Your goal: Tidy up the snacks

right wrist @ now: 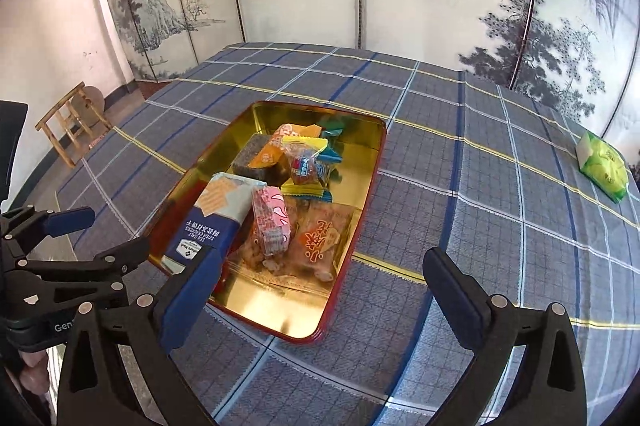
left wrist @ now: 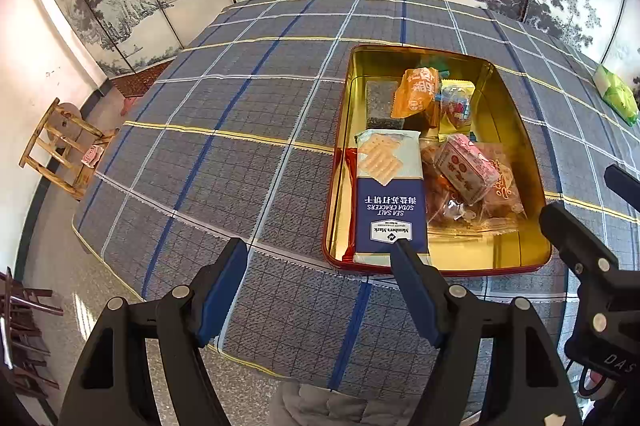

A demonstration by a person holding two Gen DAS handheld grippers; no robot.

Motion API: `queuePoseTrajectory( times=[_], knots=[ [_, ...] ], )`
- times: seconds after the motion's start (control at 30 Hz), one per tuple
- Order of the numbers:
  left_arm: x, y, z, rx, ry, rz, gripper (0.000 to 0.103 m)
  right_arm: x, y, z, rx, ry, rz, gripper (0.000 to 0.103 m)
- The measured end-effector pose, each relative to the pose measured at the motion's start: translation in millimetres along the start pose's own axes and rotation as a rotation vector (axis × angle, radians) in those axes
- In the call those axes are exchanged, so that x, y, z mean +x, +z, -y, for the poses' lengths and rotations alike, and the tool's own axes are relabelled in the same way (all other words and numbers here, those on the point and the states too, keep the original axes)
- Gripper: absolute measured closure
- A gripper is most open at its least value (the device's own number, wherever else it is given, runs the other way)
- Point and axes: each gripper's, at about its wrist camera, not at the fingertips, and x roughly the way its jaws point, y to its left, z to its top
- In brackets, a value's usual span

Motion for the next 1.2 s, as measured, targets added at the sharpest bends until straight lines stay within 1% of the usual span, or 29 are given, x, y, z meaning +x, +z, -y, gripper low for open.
queuePoseTrajectory(
  times=[0.27,0.63,0.97,1.2],
  knots=[
    [-1.3,0.7,9.4,0.014,0.008,0.001,0.031,3.3,-6.4,-5.6,-0.017,0.0,-0.048,0.003],
    [1.5,-0.3,13.3,0.021,0.026,-0.009,0.031,7.3,-13.9,-2.3,-0.014,0.011,-0.071,0.003],
    [2.9,0.5,17.1,0.032,0.023,-0.013,0.031,18.6,-18.9,6.9,0.018,-0.013,-0.118,0.003],
    [2.2,0.7,17.5,0.033,0.021,-0.014,0.031,23.0,-21.2,5.5,0.016,-0.001,-0.14,0.003]
  ],
)
